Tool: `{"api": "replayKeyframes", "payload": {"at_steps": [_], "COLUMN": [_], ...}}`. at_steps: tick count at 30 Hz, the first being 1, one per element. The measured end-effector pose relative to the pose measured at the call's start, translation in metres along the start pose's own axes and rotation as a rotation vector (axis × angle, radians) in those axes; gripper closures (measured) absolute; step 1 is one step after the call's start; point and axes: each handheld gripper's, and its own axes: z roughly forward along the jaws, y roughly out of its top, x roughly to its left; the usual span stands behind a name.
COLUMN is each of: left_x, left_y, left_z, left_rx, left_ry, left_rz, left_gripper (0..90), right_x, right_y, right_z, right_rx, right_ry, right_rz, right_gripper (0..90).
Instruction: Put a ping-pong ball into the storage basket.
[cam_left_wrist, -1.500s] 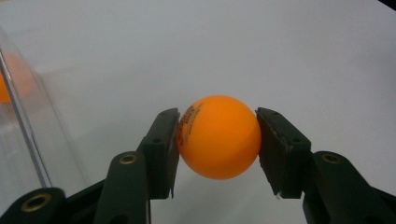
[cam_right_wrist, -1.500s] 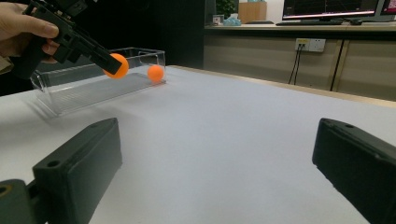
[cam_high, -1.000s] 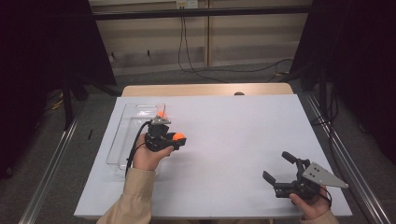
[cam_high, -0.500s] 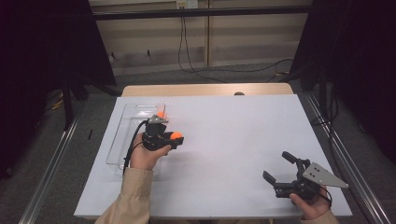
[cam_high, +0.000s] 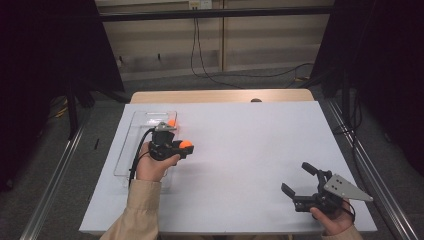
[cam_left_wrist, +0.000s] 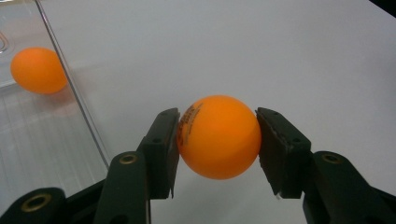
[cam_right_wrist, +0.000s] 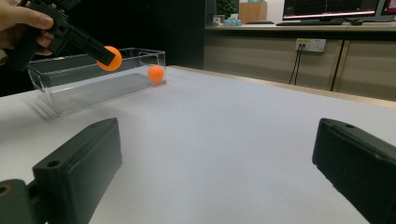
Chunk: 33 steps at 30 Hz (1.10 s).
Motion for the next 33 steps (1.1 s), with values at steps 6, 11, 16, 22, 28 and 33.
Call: {"api": "replayKeyframes", "payload": {"at_steps": [6,11,16,22,28,33], "left_x": [0.002,0.004,0.005,0.007,0.008,0.009], "left_y": [0.0,0.0,0.0,0.0,0.0,0.0], "left_z": [-0.003,-0.005,-0.007,-0.01,-0.012,-0.012], "left_rx": [0.001,0.009,-0.006,0.001,0.003,0.005], "left_ry": [0.008,0.01,0.007,0.012,0.015,0.011], "left_rz": [-0.003,-0.002,-0.021,-0.022,-0.019,-0.02], "left_gripper": [51.1,51.1,51.1,51.1,51.1,51.1], "right_x": [0.0,0.0,0.0,0.0,0.0,0.0], "right_y": [0.0,0.0,0.0,0.0,0.0,0.0], "right_z": [0.0,0.0,0.0,0.0,0.0,0.0], "right_rx": [0.001,0.001,0.001,0.001,0.0,0.001], "right_ry": [0.001,0.002,0.002,0.002,0.001,0.001], "right_rz": [0.0,0.001,-0.001,0.001,0.0,0.001], "right_gripper": [1.2,1.2,1.2,1.2,1.1,1.2]}}
